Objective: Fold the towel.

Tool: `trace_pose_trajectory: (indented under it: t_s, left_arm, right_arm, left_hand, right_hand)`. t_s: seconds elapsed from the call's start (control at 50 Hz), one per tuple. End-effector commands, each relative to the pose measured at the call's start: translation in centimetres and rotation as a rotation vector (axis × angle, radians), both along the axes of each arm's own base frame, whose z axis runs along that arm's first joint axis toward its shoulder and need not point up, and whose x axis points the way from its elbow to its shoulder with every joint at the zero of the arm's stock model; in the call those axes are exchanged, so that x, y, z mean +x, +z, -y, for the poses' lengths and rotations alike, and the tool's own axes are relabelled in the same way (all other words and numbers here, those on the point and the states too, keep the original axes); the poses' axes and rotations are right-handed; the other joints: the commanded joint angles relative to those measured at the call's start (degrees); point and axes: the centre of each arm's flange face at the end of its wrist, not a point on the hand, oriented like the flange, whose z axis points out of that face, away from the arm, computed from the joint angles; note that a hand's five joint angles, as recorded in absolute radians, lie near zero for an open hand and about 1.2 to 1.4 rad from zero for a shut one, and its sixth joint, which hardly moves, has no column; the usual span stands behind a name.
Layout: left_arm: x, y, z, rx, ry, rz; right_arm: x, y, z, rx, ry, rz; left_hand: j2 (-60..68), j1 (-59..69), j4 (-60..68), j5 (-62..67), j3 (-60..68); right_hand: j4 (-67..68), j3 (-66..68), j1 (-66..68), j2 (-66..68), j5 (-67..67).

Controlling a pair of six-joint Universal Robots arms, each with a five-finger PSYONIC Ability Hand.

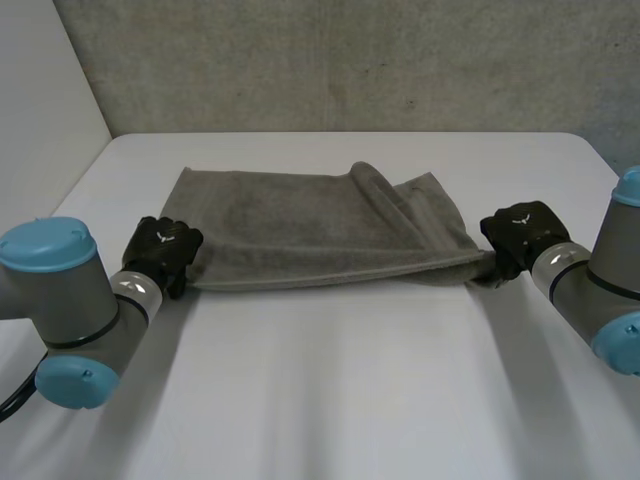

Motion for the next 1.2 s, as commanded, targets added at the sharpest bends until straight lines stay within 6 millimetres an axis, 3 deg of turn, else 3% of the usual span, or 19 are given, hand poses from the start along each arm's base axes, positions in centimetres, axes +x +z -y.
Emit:
trace_pose_trajectory:
  t_s: [0.02,0.16,0.2,0.22,0.26,0.32,0.36,0.42,0.5,0.56,0.66,0.78,0.88,0.94,0.98,1.02,1.06,1.16,1.2]
  left_arm:
    - [0.0,1.0,0.6,-0.058,-0.003,0.023]
    - [0.4,6.0,0.6,-0.2,0.004,0.042]
    - [0.9,12.1,-0.1,-0.362,0.02,-0.008]
    - [0.9,12.1,-0.1,-0.362,0.02,-0.008]
    - [1.6,18.0,-1.2,-0.525,0.04,-0.069]
    - [1.8,20.8,-1.9,-0.598,0.04,-0.108]
    - [2.0,25.0,-2.8,-0.688,0.036,-0.162]
    - [2.1,26.4,-2.9,-0.659,0.031,-0.163]
    - [1.7,24.9,-1.5,-0.55,0.028,-0.132]
    - [1.0,21.6,0.8,-0.41,0.025,-0.092]
    - [-0.1,15.1,4.7,-0.182,0.02,-0.029]
    - [-1.3,11.4,7.8,-0.126,0.003,0.051]
    - [-2.0,13.9,10.0,-0.269,-0.001,0.071]
    - [-2.4,18.4,10.8,-0.445,0.012,0.003]
    - [-2.8,23.4,10.7,-0.628,0.04,-0.141]
    - [-1.5,28.4,9.8,-0.764,0.081,-0.304]
    - [-1.1,30.0,9.1,-0.794,0.073,-0.353]
    - [-1.3,27.8,8.6,-0.627,0.035,-0.339]
    - [-1.3,25.0,8.7,-0.492,0.04,-0.335]
  right_arm:
    - [0.1,1.3,-0.1,-0.034,0.001,0.006]
    - [-0.1,8.9,-0.5,-0.247,0.005,0.027]
    - [-0.2,14.3,-1.6,-0.401,0.02,0.047]
    - [-0.2,14.3,-1.6,-0.401,0.021,0.047]
    - [-0.4,20.0,-3.4,-0.554,0.038,0.062]
    - [-0.8,22.2,-4.3,-0.588,0.041,0.051]
    - [-1.5,23.8,-4.7,-0.552,0.052,0.004]
    - [-2.1,23.4,-4.1,-0.468,0.063,-0.037]
    - [-1.9,21.9,-3.1,-0.387,0.081,-0.089]
    - [-1.6,20.5,-2.6,-0.338,0.099,-0.151]
    - [-0.1,14.8,-1.0,-0.162,0.164,-0.246]
    - [2.2,10.4,1.4,-0.118,0.203,-0.356]
    - [3.9,12.2,5.1,-0.35,0.11,-0.325]
    - [4.9,15.8,6.9,-0.624,0.019,-0.24]
    - [5.0,19.6,7.3,-0.885,-0.058,-0.136]
    - [4.4,24.0,5.4,-1.068,-0.094,-0.073]
    - [4.1,25.0,4.5,-1.089,-0.095,-0.06]
    - [4.3,21.7,3.7,-0.849,-0.004,-0.123]
    - [4.3,20.4,3.6,-0.781,0.023,-0.136]
  left_hand:
    - [17.4,17.2,16.5,7.5,16.9]
    - [17.4,17.2,16.5,7.5,16.9]
    - [17.4,17.2,16.5,7.5,16.9]
    - [17.4,17.2,16.5,7.5,16.9]
    - [17.4,17.2,16.5,7.5,16.9]
    - [17.4,17.2,16.5,7.5,16.9]
    - [17.4,17.2,16.5,7.5,16.9]
    - [17.4,17.2,16.5,7.5,16.9]
    - [17.4,17.2,16.5,7.5,16.9]
    - [17.4,17.2,16.5,7.5,16.9]
    - [17.4,17.2,16.5,7.5,16.9]
    - [17.4,17.2,16.5,7.5,16.9]
    - [17.4,17.2,16.5,7.5,16.9]
    - [17.4,17.2,16.5,7.5,16.9]
    - [17.4,17.2,16.5,7.5,16.9]
    - [17.4,17.2,16.5,7.5,16.9]
    - [17.4,17.2,16.5,7.5,16.9]
    - [17.4,17.2,16.5,7.5,16.9]
    - [17.4,17.2,16.5,7.5,16.9]
  right_hand:
    - [3.2,3.8,4.6,3.4,2.1]
    - [3.2,3.8,4.6,3.4,2.1]
    - [3.2,3.8,4.6,3.4,2.1]
    - [3.2,3.8,4.6,3.4,2.1]
    - [3.2,3.8,4.6,3.4,2.1]
    - [3.2,3.8,4.6,3.4,2.1]
    - [3.2,3.8,4.6,3.4,2.1]
    - [3.2,3.8,4.6,3.4,2.1]
    - [3.2,3.8,4.6,3.4,2.1]
    - [3.2,3.8,4.6,3.4,2.1]
    - [3.2,3.8,4.6,3.4,2.1]
    - [3.2,3.8,4.6,3.4,2.1]
    - [3.2,3.8,4.6,3.4,2.1]
    - [3.2,3.8,4.6,3.4,2.1]
    - [3.2,3.8,4.6,3.4,2.1]
    - [3.2,3.8,4.6,3.4,2.1]
    - [3.2,3.8,4.6,3.4,2.1]
    - [3.2,3.8,4.6,3.4,2.1]
    - [3.2,3.8,4.6,3.4,2.1]
